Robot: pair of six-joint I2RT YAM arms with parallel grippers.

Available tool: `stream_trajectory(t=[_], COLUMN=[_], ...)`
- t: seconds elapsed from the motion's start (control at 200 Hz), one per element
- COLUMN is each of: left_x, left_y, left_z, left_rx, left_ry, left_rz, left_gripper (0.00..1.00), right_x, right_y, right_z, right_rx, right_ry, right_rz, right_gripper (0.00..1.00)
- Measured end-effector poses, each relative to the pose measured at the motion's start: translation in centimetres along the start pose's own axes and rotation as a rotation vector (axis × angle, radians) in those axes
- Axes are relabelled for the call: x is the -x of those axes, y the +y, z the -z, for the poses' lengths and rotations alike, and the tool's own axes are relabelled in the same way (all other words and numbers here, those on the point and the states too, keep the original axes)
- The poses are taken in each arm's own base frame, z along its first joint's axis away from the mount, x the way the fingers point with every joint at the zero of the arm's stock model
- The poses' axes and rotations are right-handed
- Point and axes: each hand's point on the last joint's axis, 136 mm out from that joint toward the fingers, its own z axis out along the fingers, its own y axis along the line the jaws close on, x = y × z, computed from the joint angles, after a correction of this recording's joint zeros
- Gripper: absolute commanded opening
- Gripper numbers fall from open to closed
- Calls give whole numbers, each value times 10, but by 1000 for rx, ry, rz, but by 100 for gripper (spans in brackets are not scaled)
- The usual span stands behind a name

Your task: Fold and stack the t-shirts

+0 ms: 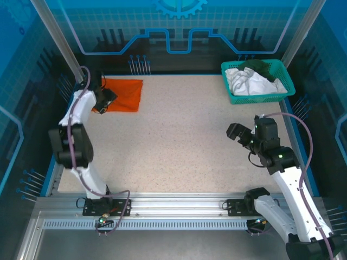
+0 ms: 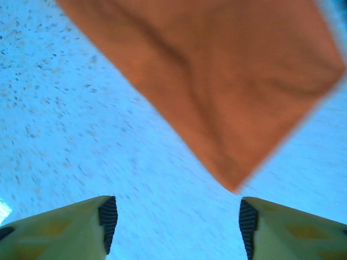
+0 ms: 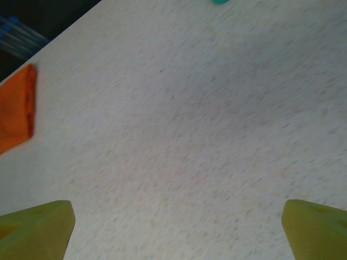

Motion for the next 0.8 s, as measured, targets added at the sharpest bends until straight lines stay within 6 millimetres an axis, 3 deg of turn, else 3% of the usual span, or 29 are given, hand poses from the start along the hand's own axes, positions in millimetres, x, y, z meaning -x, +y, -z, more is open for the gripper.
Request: stream_trajectory(t=[0.115,0.215,0.36,0.385,0.55,0.58,0.8], left_x=[-20,-32,-57,-62,-85,-87,-99], left_y=[-20,-9,38,48,98,106,141], left_z=[59,80,76,75,73,72,59], left_rx=[-163,-218,-180,-171,-128,-115,-10], left_ry=[-116,-201,-275,-286,-401,-415,-448], left_rz=[-66,-100,-144,-153,-210,-217,-281], left_gripper=[74,72,73,81,92,98,99], right_x=[14,21,19,16,-1,-4,-24], right_y=[-14,-22,-26,-28,-43,-45,-62], right_z=[-18,-37,-63,-67,-91,-96,-116], right_rx=[-128,-202,-188,-189,-208,-213,-241], right_ry=[-26,-29,-60,-63,-46,-36,18], right_rz=[42,120,313,342,471,482,537], right_gripper=[100,100,100,100,100,100,100])
